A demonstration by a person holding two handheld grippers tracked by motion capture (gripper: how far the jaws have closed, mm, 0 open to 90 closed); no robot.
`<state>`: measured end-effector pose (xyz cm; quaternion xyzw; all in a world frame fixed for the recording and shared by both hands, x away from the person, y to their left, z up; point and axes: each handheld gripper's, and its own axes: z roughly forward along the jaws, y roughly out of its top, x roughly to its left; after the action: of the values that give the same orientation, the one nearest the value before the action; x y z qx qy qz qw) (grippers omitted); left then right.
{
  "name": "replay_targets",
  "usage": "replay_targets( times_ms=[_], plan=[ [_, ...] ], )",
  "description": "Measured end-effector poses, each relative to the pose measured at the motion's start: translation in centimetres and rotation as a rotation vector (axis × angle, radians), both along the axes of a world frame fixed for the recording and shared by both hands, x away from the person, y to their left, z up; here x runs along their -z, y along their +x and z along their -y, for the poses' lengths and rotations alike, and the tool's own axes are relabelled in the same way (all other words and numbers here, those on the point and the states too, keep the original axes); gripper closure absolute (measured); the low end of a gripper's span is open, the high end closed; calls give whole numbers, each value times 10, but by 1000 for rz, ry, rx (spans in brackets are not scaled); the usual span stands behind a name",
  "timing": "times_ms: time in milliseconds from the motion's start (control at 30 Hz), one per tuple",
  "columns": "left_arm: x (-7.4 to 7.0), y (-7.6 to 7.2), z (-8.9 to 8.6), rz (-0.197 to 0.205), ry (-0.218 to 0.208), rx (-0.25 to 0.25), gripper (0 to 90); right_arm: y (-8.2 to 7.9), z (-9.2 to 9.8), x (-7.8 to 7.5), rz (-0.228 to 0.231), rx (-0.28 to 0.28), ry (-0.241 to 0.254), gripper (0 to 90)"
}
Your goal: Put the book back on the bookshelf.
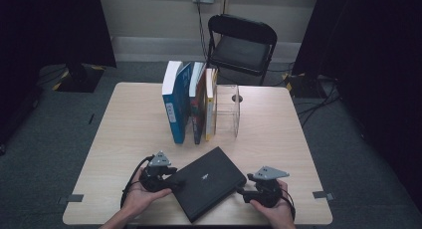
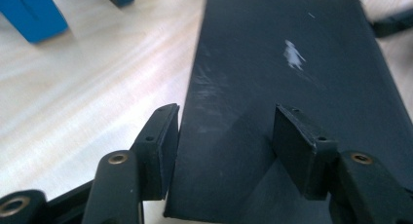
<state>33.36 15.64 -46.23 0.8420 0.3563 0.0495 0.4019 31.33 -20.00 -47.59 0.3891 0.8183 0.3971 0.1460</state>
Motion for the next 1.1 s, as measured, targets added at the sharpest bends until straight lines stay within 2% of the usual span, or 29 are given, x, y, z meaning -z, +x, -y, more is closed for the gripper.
replay_targets(
  times_ms=[67, 133, 233, 267, 333, 367, 433, 500, 567, 633, 700, 833, 967, 1100],
  plan=[
    [0, -2, -1, -31, -14, 16, 436, 7, 0, -2, 8, 27, 7, 353],
    [1, -2, -4, -43, -29, 11, 458, 10, 0, -3, 10, 45, 16, 353],
    [1, 7, -3, -40, -41, 23, 502, 7, -2, -4, 16, 60, 16, 346],
    [1, 10, -2, -33, -37, 13, 498, 5, -2, -4, 10, 59, 20, 339],
    [-1, 18, 1, -29, -63, -3, 426, 0, -2, -4, 4, 51, 18, 338],
    [-3, 21, 3, -21, -56, -4, 432, -4, -3, -4, 4, 52, 13, 343],
    [-4, 31, 4, -13, -79, -8, 416, -12, -3, -4, 3, 44, 20, 381],
    [-5, 43, 7, -31, -106, -3, 461, -17, -4, -3, -8, 39, 23, 442],
    [-4, 47, 12, -28, -114, 5, 562, -19, -7, 0, -28, 13, 27, 494],
    [-2, 48, 18, -43, -106, 35, 623, -19, -11, 1, -35, -8, 22, 548],
    [1, 45, 23, -31, -64, 28, 621, -16, -15, 3, -37, -17, 11, 563],
    [2, 43, 22, -61, -75, 16, 621, -12, -13, 1, -21, 9, 37, 617],
    [2, 35, 18, -66, -74, 5, 612, -3, -15, -5, 2, 8, 51, 594],
    [3, 29, 10, -106, -90, 12, 597, 3, -16, -3, 22, 13, 51, 594]
  ],
)
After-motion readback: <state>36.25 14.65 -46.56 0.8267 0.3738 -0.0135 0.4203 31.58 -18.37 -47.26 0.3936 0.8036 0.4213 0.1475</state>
